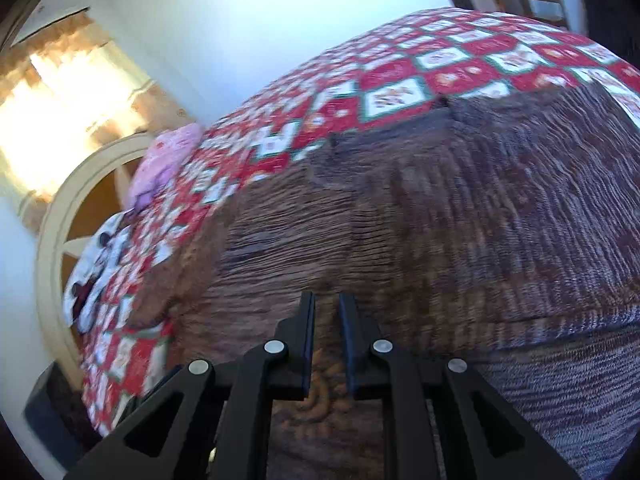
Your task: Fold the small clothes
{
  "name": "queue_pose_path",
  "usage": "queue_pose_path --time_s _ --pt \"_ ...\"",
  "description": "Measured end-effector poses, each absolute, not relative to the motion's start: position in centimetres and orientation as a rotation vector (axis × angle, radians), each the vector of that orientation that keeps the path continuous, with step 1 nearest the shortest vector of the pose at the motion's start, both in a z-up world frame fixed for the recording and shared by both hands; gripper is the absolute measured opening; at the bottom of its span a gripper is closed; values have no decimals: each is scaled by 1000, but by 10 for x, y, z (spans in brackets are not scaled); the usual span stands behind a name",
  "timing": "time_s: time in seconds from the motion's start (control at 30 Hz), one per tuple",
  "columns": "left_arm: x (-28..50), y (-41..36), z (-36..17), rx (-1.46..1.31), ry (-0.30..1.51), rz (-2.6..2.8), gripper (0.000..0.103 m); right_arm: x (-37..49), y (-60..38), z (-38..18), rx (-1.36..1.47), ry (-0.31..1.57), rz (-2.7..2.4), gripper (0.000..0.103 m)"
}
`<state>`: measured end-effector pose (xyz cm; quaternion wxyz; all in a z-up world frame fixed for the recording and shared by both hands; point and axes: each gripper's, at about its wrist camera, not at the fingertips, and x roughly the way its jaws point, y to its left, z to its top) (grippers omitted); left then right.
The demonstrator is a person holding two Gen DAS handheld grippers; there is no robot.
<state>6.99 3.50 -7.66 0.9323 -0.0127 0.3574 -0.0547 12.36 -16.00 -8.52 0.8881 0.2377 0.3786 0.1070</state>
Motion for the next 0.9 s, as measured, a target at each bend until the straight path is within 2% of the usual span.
queue_pose_path --time_s 0.1,0.2,0.33,0.4,0.47,0.53,0.73,0.9 --pt "70 35 -77 -26 731 -112 103 105 -173 -68 425 702 119 14" --pt "70 35 -77 -24 732 -111 103 99 -194 -71 422 733 41 14" --pt "70 35 -77 -24 731 -111 103 71 -239 -65 413 638 -185 14" --pt "70 35 -77 -19 731 -107 103 65 -257 -72 419 651 -276 14" --pt "70 34 -77 -18 732 -107 103 69 -267 -91 429 715 -274 13" --pt "70 34 -77 -14 736 -103 103 62 -267 -97 426 654 -247 15" --pt "76 38 -70 -10 811 -120 103 60 -272 -98 466 627 -224 16" --pt "66 106 -34 -163 733 -6 103 53 -280 -102 537 599 -182 16"
